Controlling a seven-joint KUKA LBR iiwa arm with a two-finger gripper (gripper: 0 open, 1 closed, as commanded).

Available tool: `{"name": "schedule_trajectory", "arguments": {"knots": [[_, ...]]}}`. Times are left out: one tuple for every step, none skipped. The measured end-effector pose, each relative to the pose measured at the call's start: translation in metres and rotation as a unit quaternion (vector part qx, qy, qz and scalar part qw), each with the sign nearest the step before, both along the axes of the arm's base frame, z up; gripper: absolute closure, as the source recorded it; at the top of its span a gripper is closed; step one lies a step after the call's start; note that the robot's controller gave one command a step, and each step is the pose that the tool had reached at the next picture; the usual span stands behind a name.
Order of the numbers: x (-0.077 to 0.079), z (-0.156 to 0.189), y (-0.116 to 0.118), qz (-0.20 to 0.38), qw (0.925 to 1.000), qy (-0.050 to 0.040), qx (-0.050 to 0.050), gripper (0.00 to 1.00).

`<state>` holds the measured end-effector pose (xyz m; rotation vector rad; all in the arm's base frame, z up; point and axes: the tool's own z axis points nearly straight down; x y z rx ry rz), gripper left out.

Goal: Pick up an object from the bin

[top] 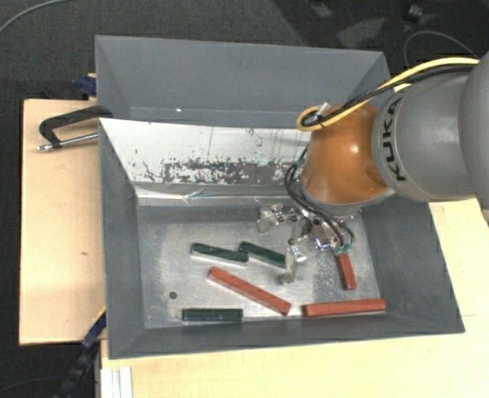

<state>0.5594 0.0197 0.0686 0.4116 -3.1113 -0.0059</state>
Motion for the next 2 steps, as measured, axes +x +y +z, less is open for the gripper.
{"name": "schedule_trajectory", "arguments": {"knots": [[0.001, 0.002, -0.002, -0.002, 1.0, -0.0021, -0.001, 1.0], [0.011, 0.154, -0.018, 0.016, 0.9998, -0.0098, -0.001, 1.0]]}}
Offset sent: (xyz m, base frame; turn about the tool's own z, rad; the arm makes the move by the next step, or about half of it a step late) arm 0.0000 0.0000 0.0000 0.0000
